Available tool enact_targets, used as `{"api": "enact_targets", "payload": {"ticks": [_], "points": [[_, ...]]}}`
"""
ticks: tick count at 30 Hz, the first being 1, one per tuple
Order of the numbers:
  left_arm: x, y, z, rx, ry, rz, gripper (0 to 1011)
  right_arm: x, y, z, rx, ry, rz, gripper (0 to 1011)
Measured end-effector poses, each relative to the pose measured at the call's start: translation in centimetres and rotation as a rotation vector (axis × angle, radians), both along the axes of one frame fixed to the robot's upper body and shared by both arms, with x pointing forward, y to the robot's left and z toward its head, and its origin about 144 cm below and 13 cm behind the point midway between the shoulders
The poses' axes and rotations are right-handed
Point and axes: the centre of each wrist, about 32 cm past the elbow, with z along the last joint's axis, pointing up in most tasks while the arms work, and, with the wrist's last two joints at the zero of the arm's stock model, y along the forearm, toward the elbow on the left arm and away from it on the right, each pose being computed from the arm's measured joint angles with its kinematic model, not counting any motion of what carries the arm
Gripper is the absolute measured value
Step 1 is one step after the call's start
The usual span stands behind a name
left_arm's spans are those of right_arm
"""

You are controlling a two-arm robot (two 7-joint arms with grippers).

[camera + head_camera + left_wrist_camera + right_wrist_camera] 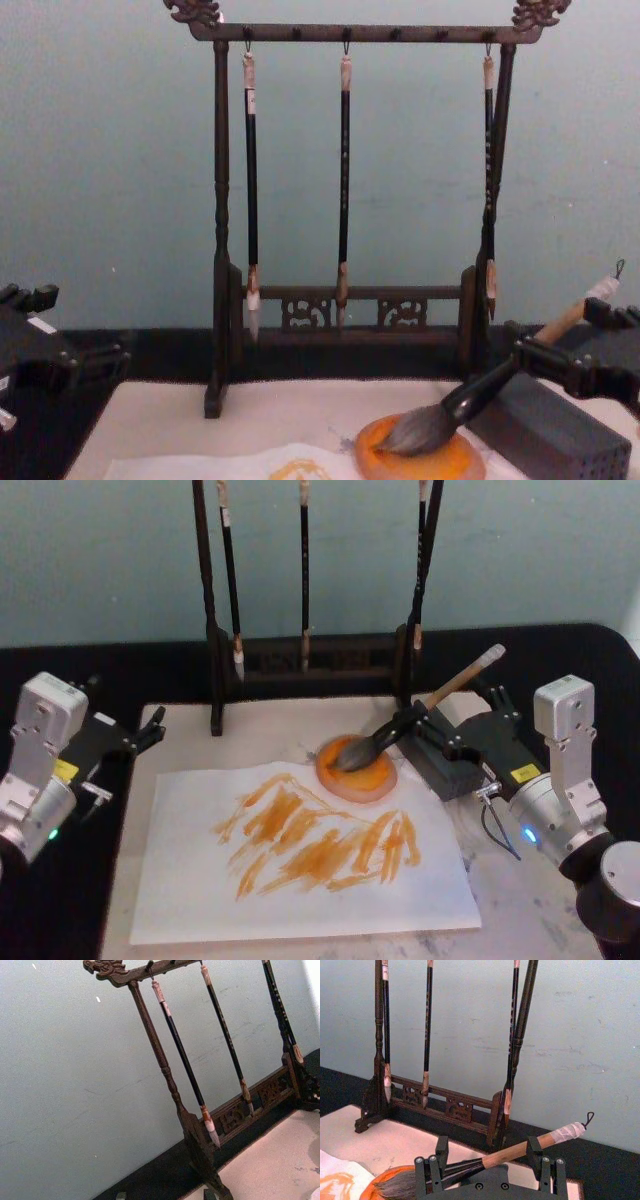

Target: Pick up the brush from the inkstone, write on the paper, then place the brush back to its original position.

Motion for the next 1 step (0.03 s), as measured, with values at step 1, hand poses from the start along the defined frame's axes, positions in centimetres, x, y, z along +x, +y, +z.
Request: {"api": "enact_targets", "payload": {"ticks": [1], "points": [[0.0,0.0,0.0,0.0,0.0,0.0,1001,0.0,0.0,0.0,0.0,0.0,0.0,1000]]}}
